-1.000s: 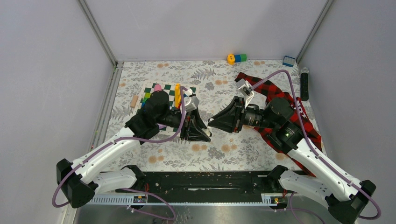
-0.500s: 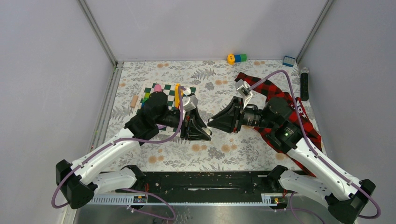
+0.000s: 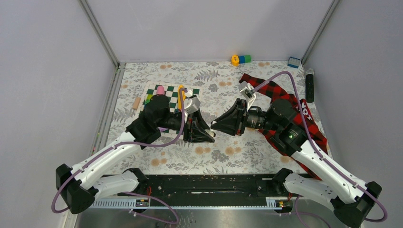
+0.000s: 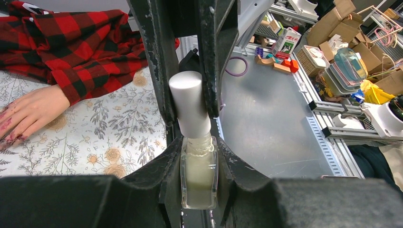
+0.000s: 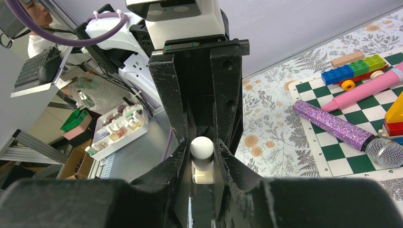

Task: Paint the nails
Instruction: Close the nail polish bottle.

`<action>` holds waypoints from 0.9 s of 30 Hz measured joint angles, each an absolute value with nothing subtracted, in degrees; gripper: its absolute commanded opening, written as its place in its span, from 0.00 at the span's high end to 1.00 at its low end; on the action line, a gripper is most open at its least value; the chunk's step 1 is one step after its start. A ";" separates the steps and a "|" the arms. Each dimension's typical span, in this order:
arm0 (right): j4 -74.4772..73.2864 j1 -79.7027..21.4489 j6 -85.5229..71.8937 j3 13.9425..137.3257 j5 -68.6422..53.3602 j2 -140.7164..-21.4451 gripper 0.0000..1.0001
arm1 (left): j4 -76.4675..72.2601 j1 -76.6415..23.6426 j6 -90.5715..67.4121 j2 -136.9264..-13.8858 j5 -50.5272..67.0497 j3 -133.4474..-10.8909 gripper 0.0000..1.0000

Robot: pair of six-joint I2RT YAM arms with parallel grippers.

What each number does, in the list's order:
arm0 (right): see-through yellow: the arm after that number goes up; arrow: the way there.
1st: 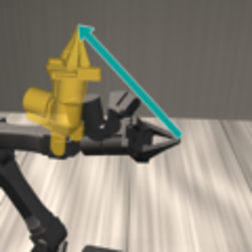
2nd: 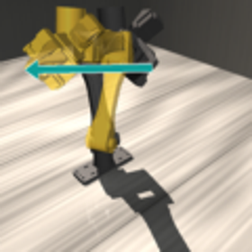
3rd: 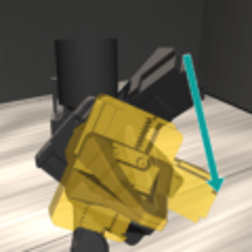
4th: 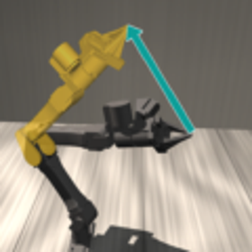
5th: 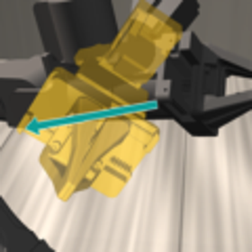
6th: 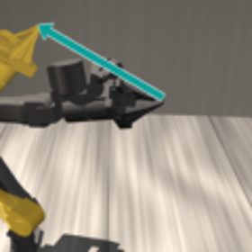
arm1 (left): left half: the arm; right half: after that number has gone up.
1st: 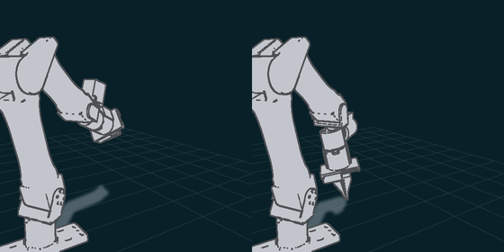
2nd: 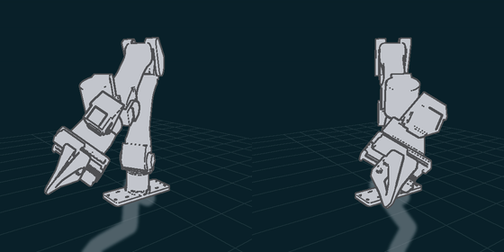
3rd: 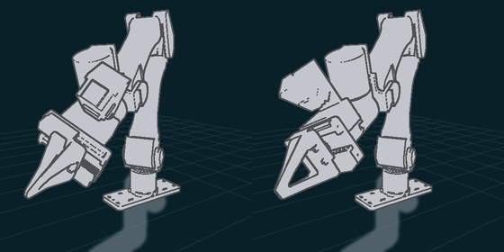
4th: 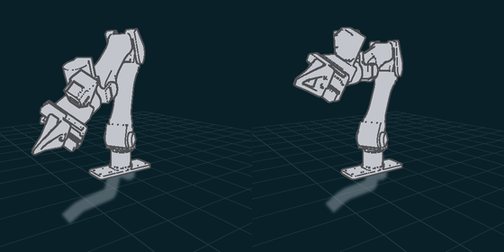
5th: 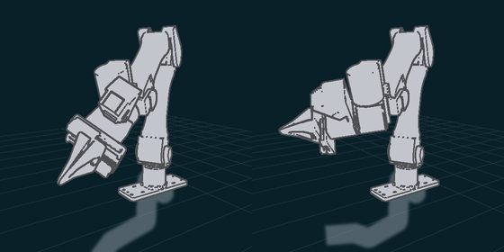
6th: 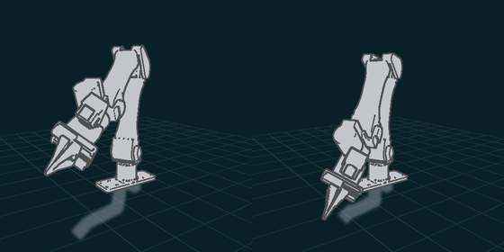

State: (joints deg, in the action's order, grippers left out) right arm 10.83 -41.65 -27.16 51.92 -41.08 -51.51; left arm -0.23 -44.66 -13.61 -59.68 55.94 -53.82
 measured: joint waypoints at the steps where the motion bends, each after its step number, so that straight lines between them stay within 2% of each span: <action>1: 10.81 -41.67 -27.14 51.92 -41.08 -51.51 1.00 | -0.21 -44.69 -13.61 -59.66 55.88 -53.82 1.00; 27: 10.59 -43.18 -26.59 51.88 -38.87 -52.60 1.00 | -3.57 -44.66 -15.31 -57.47 51.68 -50.85 1.00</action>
State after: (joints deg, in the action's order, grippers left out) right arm 10.59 -43.18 -26.59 51.88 -38.87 -52.60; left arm -3.57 -44.66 -15.31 -57.47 51.68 -50.85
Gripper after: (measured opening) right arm 0.269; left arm 0.261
